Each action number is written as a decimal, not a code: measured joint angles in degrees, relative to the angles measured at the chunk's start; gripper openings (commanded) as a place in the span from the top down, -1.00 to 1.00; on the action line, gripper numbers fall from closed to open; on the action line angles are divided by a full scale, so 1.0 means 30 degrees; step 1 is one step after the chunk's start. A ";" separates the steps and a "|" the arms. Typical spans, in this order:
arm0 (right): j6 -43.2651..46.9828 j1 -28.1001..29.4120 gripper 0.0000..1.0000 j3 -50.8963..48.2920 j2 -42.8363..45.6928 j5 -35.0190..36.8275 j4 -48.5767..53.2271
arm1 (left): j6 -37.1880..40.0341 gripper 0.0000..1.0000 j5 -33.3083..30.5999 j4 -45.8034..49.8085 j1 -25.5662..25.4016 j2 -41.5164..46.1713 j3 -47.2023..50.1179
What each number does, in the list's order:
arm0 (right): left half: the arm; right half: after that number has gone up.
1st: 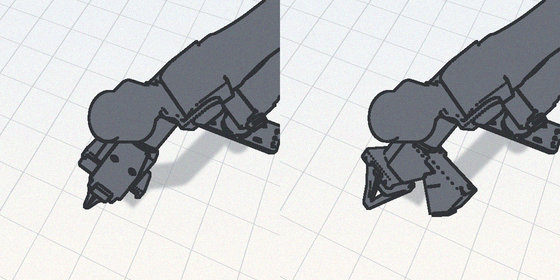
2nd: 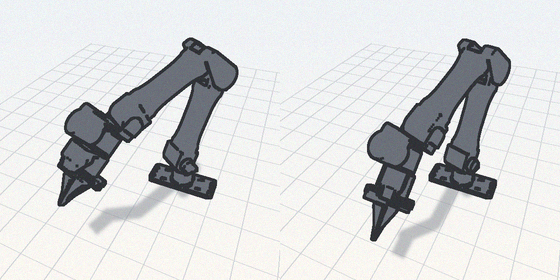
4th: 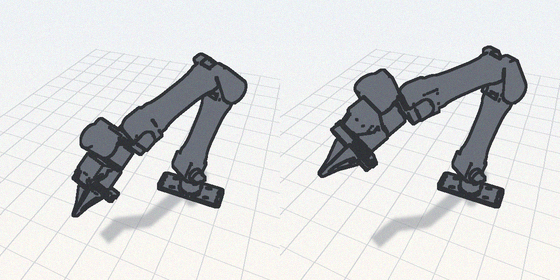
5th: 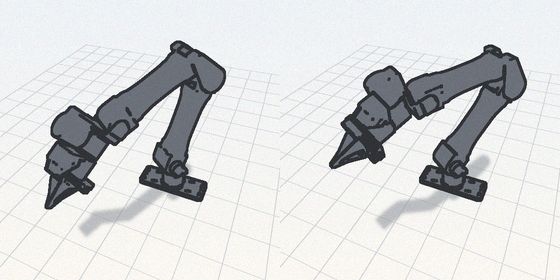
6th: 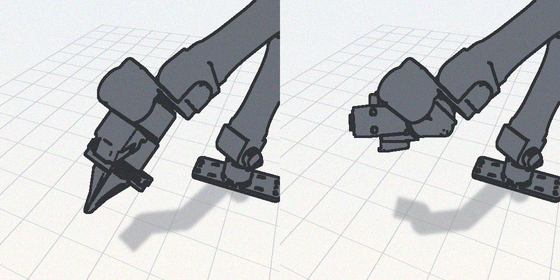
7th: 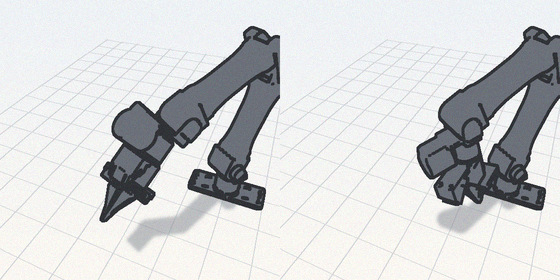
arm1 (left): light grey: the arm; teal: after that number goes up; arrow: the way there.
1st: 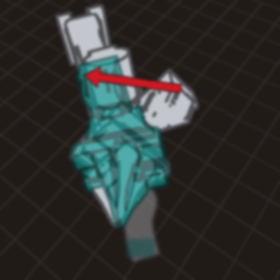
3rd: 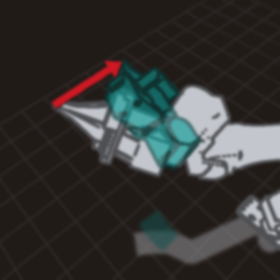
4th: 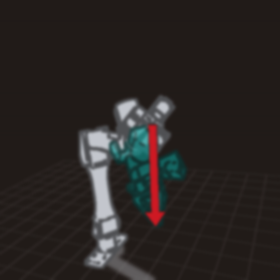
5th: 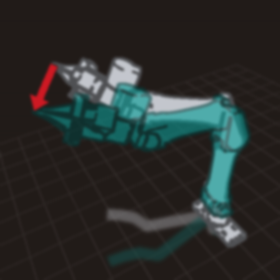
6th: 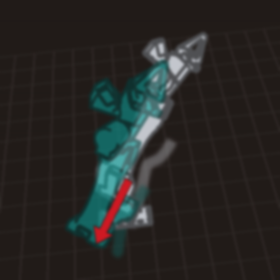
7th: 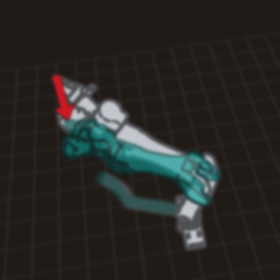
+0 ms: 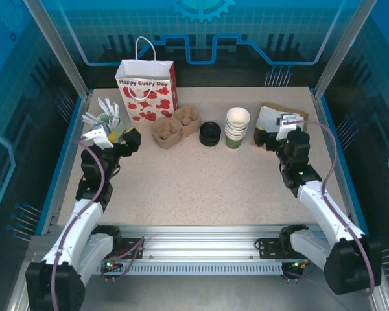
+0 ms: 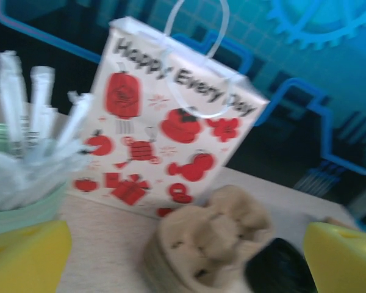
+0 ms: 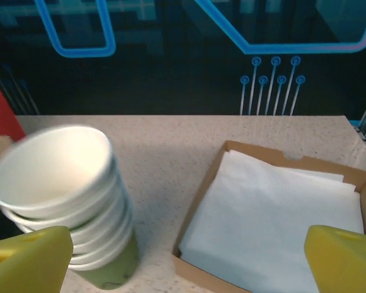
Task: Pack the takeout coffee
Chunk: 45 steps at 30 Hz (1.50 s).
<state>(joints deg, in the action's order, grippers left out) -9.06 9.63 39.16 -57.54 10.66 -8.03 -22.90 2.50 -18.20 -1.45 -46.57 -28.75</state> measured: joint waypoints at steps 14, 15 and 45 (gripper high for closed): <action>0.0000 0.2055 -0.40 1.5052 -0.9180 -0.0102 1.4404 | 0.0503 -0.82 0.1639 0.7992 -0.5778 -0.5901 -0.8663; -0.0015 0.1960 -0.33 1.5497 -0.9850 -0.0160 1.5038 | 0.0670 -0.82 0.1639 0.8255 -0.6018 -0.6375 -0.8990; -0.0036 0.0962 0.74 2.0283 -1.5795 -0.2229 1.8753 | 0.1836 -0.80 0.1625 0.9158 -0.7096 -0.8306 -1.0127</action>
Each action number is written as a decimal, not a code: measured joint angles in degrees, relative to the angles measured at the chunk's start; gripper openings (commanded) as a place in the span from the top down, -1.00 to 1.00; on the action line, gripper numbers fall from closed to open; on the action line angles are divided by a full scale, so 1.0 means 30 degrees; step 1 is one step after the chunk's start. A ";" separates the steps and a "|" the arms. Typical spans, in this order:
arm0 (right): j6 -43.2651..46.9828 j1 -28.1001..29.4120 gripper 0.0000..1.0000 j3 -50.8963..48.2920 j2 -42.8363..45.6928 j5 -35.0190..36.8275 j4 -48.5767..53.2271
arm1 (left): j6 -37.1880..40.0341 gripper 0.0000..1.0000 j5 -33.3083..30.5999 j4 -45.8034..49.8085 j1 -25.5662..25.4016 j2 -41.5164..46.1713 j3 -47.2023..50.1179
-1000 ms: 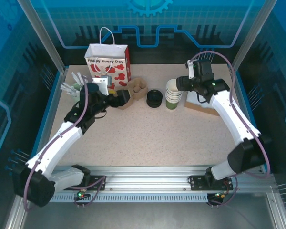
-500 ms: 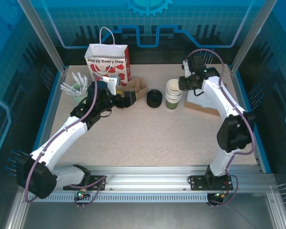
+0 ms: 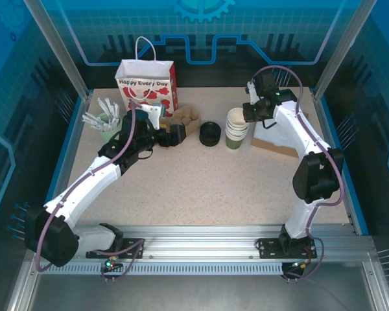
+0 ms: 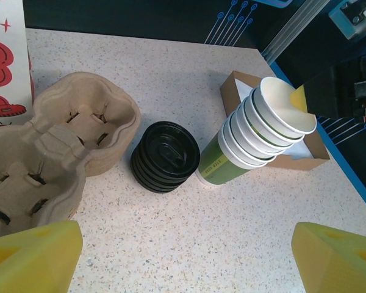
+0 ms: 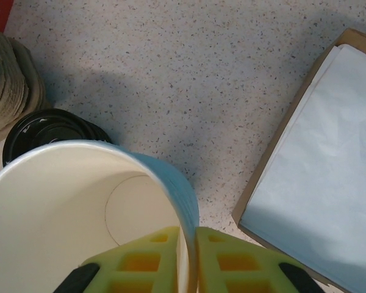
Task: Pack the takeout coffee
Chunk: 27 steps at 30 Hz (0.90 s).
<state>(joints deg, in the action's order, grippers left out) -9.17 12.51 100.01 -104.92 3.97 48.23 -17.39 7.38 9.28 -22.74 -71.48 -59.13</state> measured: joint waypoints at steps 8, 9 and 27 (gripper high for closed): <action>0.0146 -0.0051 0.83 0.0350 -0.0036 0.0007 0.0495 | 0.0262 -0.80 0.0000 0.0051 -0.0058 -0.0073 0.0007; 0.0153 -0.0051 0.84 0.0415 -0.0036 0.0007 0.0576 | 0.0299 -0.80 0.0000 0.0051 -0.0058 -0.0073 0.0007; 0.0197 -0.0058 0.86 0.3016 0.0051 -0.0459 0.1989 | 0.0291 -0.81 0.0000 0.0146 -0.0080 -0.0073 0.0000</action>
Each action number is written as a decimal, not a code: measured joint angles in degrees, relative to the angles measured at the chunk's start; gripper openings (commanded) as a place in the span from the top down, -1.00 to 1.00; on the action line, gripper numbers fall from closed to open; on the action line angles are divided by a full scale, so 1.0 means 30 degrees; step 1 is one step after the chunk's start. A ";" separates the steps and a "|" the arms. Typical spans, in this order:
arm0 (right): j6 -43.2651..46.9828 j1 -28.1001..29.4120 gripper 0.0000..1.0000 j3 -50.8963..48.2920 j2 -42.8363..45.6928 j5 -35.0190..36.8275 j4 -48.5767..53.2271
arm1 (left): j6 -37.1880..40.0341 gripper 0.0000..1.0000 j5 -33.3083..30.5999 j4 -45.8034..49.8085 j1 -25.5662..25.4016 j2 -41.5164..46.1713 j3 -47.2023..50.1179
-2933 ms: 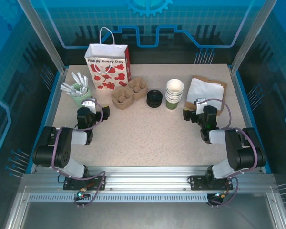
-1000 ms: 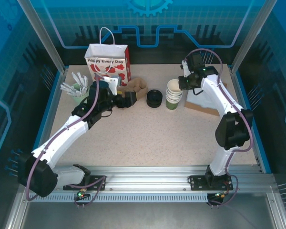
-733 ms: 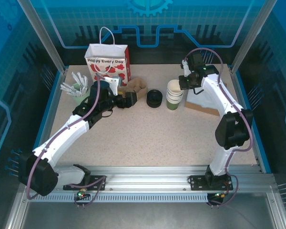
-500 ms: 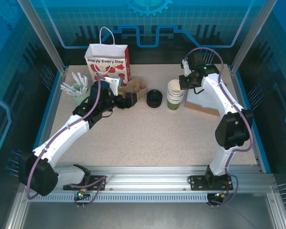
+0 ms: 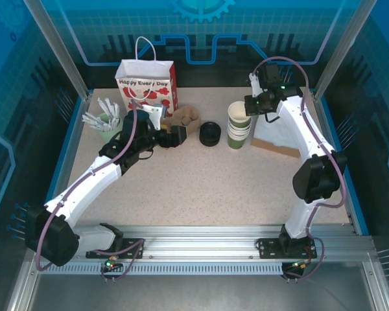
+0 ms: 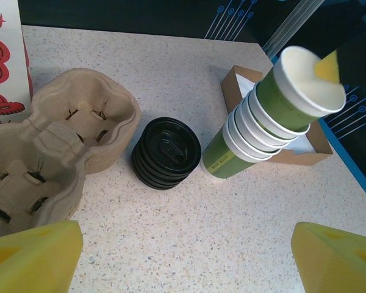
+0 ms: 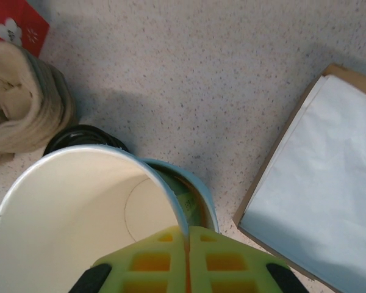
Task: Pack the takeout coffee
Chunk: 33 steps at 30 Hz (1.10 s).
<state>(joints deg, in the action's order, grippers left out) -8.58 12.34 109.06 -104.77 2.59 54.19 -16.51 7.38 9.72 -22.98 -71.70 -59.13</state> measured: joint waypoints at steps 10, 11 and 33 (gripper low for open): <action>0.0000 0.0678 0.87 0.1246 0.3694 -0.0066 0.0969 | -0.0372 -0.86 -0.0131 0.0452 -0.0007 0.0080 0.0007; 0.0000 0.1107 0.87 0.0860 0.4437 -0.0124 0.0889 | -0.0423 -0.86 -0.0240 0.0576 -0.0007 0.0211 0.0066; -0.1413 0.9697 0.86 -1.4098 0.4903 -0.1005 -0.8677 | -0.0670 -0.88 -0.3395 0.2820 0.0000 0.4124 0.2965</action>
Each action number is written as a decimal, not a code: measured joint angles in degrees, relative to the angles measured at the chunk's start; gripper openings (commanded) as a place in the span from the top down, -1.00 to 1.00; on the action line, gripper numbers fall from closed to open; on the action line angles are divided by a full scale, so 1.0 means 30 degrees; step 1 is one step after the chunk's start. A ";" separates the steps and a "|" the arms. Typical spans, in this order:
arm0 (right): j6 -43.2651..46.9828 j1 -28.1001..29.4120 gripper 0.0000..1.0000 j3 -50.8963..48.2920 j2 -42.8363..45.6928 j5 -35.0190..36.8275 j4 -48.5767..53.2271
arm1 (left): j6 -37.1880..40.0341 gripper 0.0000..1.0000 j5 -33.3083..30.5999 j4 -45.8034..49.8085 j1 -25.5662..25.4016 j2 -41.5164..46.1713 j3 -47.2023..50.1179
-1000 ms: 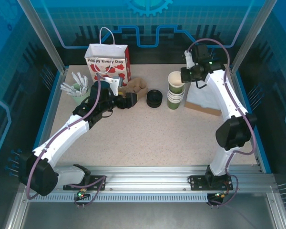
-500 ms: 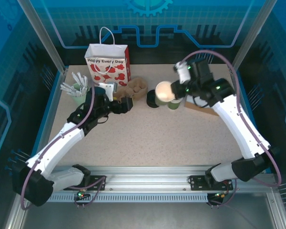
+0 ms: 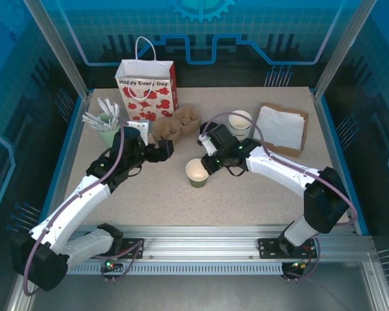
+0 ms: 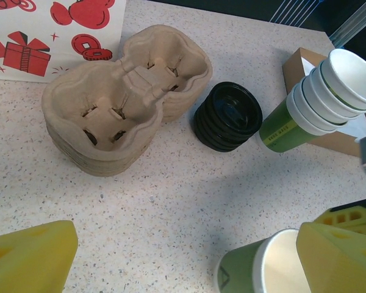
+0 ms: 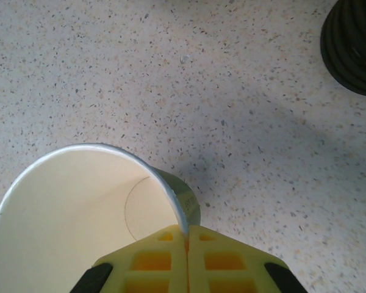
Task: Pack the takeout coffee
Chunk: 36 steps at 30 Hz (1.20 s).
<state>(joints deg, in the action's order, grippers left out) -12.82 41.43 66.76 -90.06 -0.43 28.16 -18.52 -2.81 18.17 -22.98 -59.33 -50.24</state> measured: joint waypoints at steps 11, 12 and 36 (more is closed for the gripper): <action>-0.0197 0.0342 0.31 -0.0364 -0.0918 0.0102 -0.1078 | 0.0000 -0.88 0.0007 -0.0015 0.0000 0.0036 0.0087; -0.0219 0.0342 0.21 -0.0233 -0.0918 0.0138 -0.0896 | -0.0007 -0.88 0.0007 -0.0015 0.0000 0.0036 0.0087; 0.1224 -0.3621 -0.29 0.1960 0.4772 0.3075 0.2266 | -0.0095 -0.14 0.0641 0.1144 -0.1734 -1.3194 -0.9755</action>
<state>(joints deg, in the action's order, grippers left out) -9.15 30.57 72.64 -75.75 8.80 34.96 -18.81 -0.89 21.61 -28.18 -98.91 -79.50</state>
